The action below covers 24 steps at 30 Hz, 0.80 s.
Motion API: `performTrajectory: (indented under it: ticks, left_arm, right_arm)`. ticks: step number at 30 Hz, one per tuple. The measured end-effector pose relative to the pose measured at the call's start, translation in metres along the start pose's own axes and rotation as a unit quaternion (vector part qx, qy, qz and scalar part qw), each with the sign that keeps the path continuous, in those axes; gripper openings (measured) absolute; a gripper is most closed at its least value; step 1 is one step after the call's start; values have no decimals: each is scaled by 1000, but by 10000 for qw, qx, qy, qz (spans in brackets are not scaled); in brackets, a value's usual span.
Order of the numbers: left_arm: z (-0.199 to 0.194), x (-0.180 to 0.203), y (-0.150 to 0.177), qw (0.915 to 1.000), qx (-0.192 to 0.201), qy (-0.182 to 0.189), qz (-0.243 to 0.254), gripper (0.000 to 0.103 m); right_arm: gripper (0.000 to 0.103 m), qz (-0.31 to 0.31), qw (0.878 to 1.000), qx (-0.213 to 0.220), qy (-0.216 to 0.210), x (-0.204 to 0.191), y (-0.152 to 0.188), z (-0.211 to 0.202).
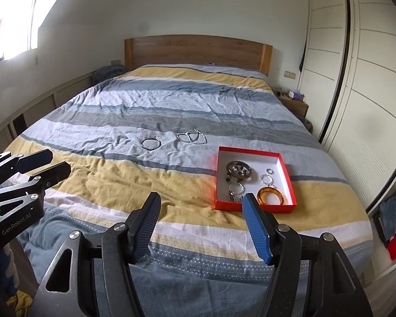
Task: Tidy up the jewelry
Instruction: 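Open both tools to release the pieces and pull back from the box, then grasp the large silver hoop with the left tool while the right tool grasps the silver chain necklaces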
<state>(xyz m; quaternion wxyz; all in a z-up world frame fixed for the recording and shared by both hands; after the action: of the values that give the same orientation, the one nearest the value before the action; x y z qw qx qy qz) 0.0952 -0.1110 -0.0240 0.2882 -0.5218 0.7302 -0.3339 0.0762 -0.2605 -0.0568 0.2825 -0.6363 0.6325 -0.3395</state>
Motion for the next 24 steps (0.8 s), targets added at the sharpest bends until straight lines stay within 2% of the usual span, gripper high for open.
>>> performTrajectory:
  ticks: [11,24]
  left_arm:
    - [28,-21,8,9996,-226,-27,-175,40]
    - [82,-71,20,9965,-613,-77,-558,40]
  right_arm:
    - [64,-288,9996,-70,-24,-16,-10,19]
    - [64,-659,9968,-433,-145,-42,-22,66]
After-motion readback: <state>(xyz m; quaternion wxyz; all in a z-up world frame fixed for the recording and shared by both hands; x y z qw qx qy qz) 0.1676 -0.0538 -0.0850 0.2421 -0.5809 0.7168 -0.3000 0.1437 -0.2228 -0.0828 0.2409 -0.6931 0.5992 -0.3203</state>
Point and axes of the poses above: each gripper's, at about its wrist camera, not at the fingertips, and z roughly the way its jaws point, x to its right, y to its underside, the point moved 9 cm from there along z, roughly the way its jaws point, and after that the axes turned 3 degrees about y, right-handed, at the moved point
